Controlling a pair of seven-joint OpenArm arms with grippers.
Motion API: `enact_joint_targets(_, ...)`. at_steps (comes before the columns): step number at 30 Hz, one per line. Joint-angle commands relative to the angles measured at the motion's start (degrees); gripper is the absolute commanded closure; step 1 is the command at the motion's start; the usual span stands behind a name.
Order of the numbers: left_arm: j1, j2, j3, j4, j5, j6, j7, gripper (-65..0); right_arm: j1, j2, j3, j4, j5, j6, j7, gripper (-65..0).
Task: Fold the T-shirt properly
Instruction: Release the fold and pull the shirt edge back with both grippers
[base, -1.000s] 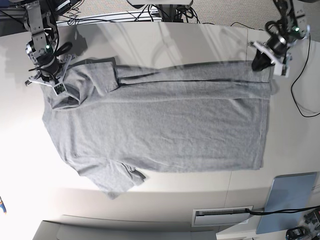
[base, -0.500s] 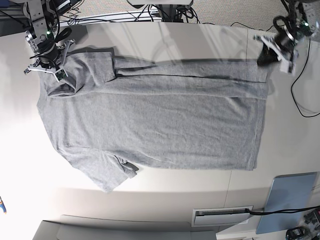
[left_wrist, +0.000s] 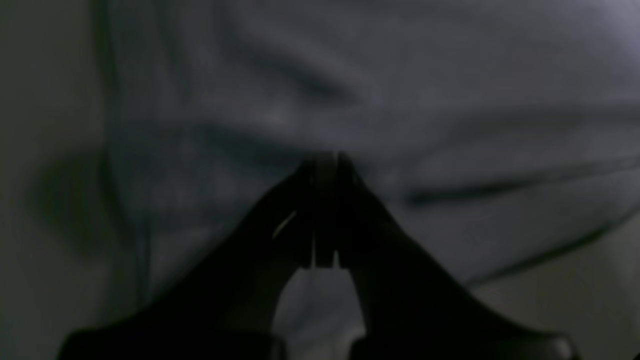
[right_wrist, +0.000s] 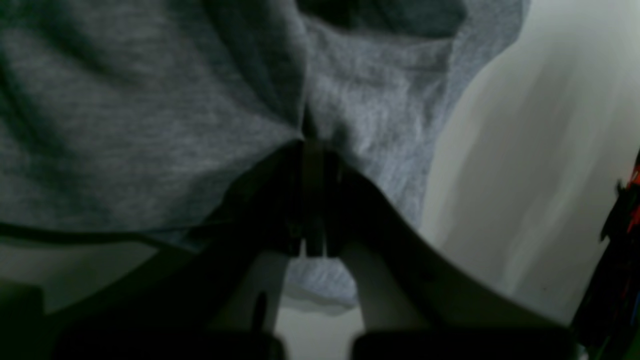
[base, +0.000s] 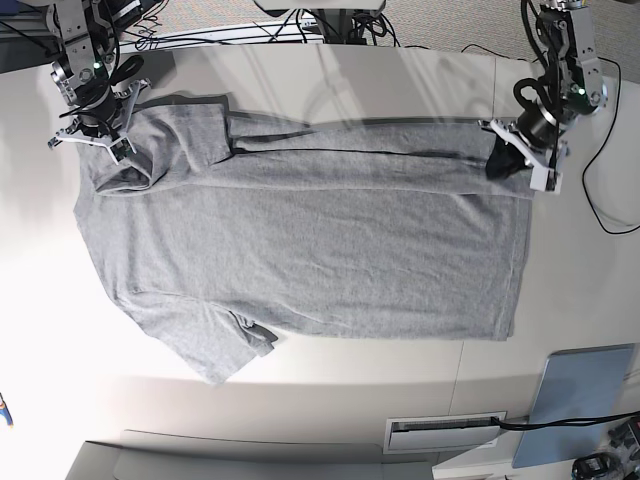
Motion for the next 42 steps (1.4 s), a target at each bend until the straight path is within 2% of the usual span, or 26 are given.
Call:
enact_joint_targets(1, 0.74, -0.63, -0.13, -0.33, 0.46, -0.74, -0.55, 0.0, -0.61, 0.52, 0.11, 0.09, 0.5, 1.66, -1.36, 0.0)
enact_joint_targets(5, 3.67, -0.7, -0.13, -4.13, 8.17, -1.07, -0.31, 0.0, -0.61, 0.5, 0.11, 0.09, 0.33, 6.8, -1.14, 0.0)
enact_joint_targets(8, 6.45, -1.09, -0.15, -5.75, 10.14, -1.33, -0.55, 0.0, -0.61, 0.5, 0.11, 0.09, 0.35, 6.8, -1.57, 0.0)
enact_joint_targets(10, 8.26, -1.53, -0.15, -5.77, 10.58, -2.8, -1.09, 0.0, -0.63, 0.5, 0.11, 0.09, 0.35, 6.78, -2.16, 0.0)
enact_joint_targets(17, 13.64, -3.02, -0.17, -5.75, 8.96, -5.49, -1.27, 0.0, -0.66, 0.52, 0.11, 0.09, 0.35, 6.82, -4.5, 0.0)
enact_joint_targets(25, 20.81, -4.63, -0.46, -5.7, 7.96, -5.33, -1.36, 0.0, -1.79, 0.52, 0.11, 0.09, 0.33, 6.91, -4.52, 0.0)
enact_joint_targets(31, 23.52, -4.61, -4.63, -5.7, 7.91, -5.7, -2.36, 0.0, -5.86, 0.55, 0.11, 0.24, -1.07, 6.97, -4.46, 0.0)
enact_joint_targets(35, 23.54, -4.59, -6.25, -5.68, 7.52, -9.14, -2.29, 0.0, -10.05, 0.55, 0.13, 2.51, -3.65, 6.84, -4.33, 0.0)
enact_joint_targets(42, 23.54, -4.63, -6.29, -5.66, 7.08, -9.97, -1.75, 0.0, -16.44, 0.52, 2.91, 9.68, -4.94, 5.2, -3.56, 0.0)
